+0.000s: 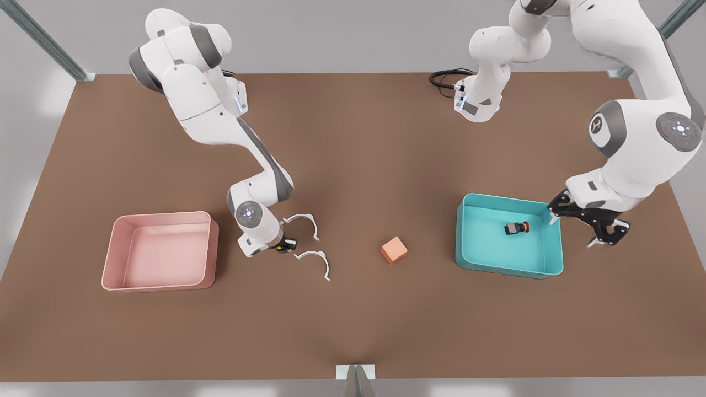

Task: Place the red button in the blue storage box with the left arm, and place the yellow button in the pink storage box with the right arm

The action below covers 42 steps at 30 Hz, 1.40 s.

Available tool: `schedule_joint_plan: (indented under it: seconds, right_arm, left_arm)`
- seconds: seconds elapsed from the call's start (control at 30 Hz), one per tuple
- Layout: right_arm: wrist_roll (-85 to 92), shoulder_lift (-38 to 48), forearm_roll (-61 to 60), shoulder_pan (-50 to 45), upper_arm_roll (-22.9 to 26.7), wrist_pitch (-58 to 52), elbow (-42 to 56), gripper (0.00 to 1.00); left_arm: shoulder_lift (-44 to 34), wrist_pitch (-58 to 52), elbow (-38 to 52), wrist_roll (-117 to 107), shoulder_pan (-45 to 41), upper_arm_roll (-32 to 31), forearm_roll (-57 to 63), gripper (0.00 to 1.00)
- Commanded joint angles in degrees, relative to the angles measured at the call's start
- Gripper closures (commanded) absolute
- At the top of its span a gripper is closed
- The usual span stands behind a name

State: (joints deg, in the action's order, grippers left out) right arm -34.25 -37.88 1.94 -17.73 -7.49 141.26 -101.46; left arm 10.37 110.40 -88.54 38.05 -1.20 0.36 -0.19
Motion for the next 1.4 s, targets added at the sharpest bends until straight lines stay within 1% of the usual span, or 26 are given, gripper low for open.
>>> schedule_joint_plan:
  seconds: [0.0, 0.03, 0.17, 0.3, 0.43, 0.47, 0.53, 0.6, 0.63, 0.67, 0.7, 0.77, 0.8, 0.83, 0.87, 0.9, 0.97, 1.03, 1.07, 1.13, 1.17, 1.2, 1.27, 1.3, 1.33, 1.37]
  right_arm:
    - [-3.54, 0.79, 5.36, 0.24, 0.02, -0.55, 0.30, 0.73]
    - [-3.02, 1.50, 5.97, 0.24, 0.02, -0.64, 0.30, 0.73]
    - [3.84, 5.19, 5.97, 2.26, 0.02, -3.89, 0.30, 0.73]
    - [13.86, 9.49, 5.89, 8.67, -0.07, -10.83, 0.13, 0.73]
    - [17.90, 13.45, 5.80, 12.19, 0.02, -17.95, 0.04, 0.73]
    - [20.98, 13.80, 5.62, 14.30, -0.07, -18.13, -0.05, 0.72]
    - [23.79, 15.30, 5.53, 16.06, -0.07, -21.82, -0.14, 0.72]
    - [28.62, 16.26, 5.45, 19.66, -0.07, -22.35, -1.19, 0.72]
    - [30.64, 16.70, 4.22, 23.52, -2.87, -24.11, -2.59, 0.72]
    - [31.26, 16.79, 4.30, 29.32, -7.62, -24.11, -3.91, 0.72]
    - [32.05, 16.79, 4.39, 31.97, -9.12, -24.11, -5.23, 0.72]
    - [34.78, 17.05, 4.30, 34.87, -9.12, -24.02, -6.99, 0.70]
    - [36.36, 16.97, 4.30, 35.13, -9.12, -24.19, -7.08, 0.62]
    - [36.97, 17.05, 4.48, 35.66, -9.12, -24.28, -7.08, 0.31]
    - [37.33, 16.97, 4.48, 35.83, -9.12, -24.28, -6.99, 0.12]
    - [38.38, 16.97, 4.48, 35.92, -9.12, -24.19, -6.64, 0.00]
    - [38.82, 16.97, 4.57, 35.92, -9.12, -24.19, -6.29, 0.00]
    - [39.09, 17.32, 4.66, 35.22, -9.29, -24.28, -3.66, 0.00]
    - [38.91, 17.93, 5.44, 35.13, -10.61, -24.37, -2.25, 0.00]
    - [37.68, 20.04, 6.41, 35.04, -13.95, -29.81, 2.84, 0.00]
    - [34.35, 20.04, 9.39, 35.04, -17.28, -36.74, 8.90, 0.00]
    - [31.71, 20.04, 10.46, 35.04, -20.10, -41.85, 12.95, 0.00]
    - [26.26, 22.32, 10.46, 35.04, -24.32, -46.61, 15.33, 0.00]
    - [26.17, 23.91, 10.02, 30.22, -22.14, -46.69, 15.33, 0.00]
    - [26.52, 25.66, 5.63, 22.58, -13.09, -46.69, 15.77, 0.00]
    - [27.39, 27.07, -0.60, 11.34, 3.14, -46.69, 17.35, 0.00]
  left_arm:
    - [-0.35, -6.95, 1.43, -43.58, -0.03, -0.01, 1.42, 0.00]
    - [-0.08, -8.71, 2.23, -43.41, -0.21, -0.01, 1.60, 0.00]
    - [0.00, -8.71, 2.32, -43.32, -1.00, -0.19, 1.51, 0.00]
    - [0.80, -8.71, 2.23, -42.79, -1.70, -0.19, 1.51, 0.00]
    - [0.88, -8.71, 2.23, -42.97, -2.58, -0.19, 1.25, 0.00]
    - [1.23, -8.71, 1.88, -43.06, -2.76, -0.19, 1.07, 0.00]
    - [1.76, -8.71, 1.88, -42.97, -2.49, -0.19, 0.98, 0.00]
    - [1.67, -8.71, 1.97, -43.14, -3.02, -0.19, 0.98, 0.00]
    - [1.67, -8.71, 1.97, -43.06, -3.02, -0.19, 0.98, 0.00]
    - [1.67, -8.71, 1.97, -43.06, -3.02, -0.19, 0.98, 0.00]
    - [1.67, -8.71, 1.97, -43.06, -2.76, -0.19, 0.98, 0.00]
    - [1.67, -8.71, 1.97, -43.06, -2.84, -0.19, 0.98, 0.00]
    - [1.76, -8.71, 1.97, -43.14, -2.84, -0.19, 0.90, 0.00]
    - [1.76, -8.71, 1.97, -43.14, -2.58, -0.19, 0.81, 0.00]
    - [1.76, -8.71, 1.88, -43.14, -2.49, -0.19, 0.81, 0.00]
    - [1.76, -8.71, 1.88, -43.14, -2.58, -0.19, 0.81, 0.00]
    - [1.76, -8.71, 1.88, -43.14, -2.58, -0.19, 0.81, 0.00]
    - [1.76, -8.71, 1.88, -43.23, -2.58, -0.19, 0.81, 0.00]
    - [1.76, -8.71, 1.88, -43.23, -2.58, -0.19, 0.81, 0.00]
    - [1.76, -8.80, 1.88, -43.23, -2.67, -0.19, 0.81, 0.00]
    - [1.76, -8.71, 1.88, -43.23, -2.67, -0.19, 0.81, 0.00]
    - [1.76, -8.80, 1.97, -43.23, -2.67, -0.19, 0.81, 0.00]
    - [1.67, -8.71, 2.23, -43.32, -2.76, -0.19, 0.81, 0.00]
    - [1.67, -8.71, 2.23, -43.32, -2.84, -0.19, 0.81, 0.00]
    - [1.67, -8.71, 2.23, -43.32, -2.76, -0.19, 0.90, 0.00]
    - [1.67, -8.71, 2.32, -43.32, -2.76, -0.19, 0.90, 0.00]
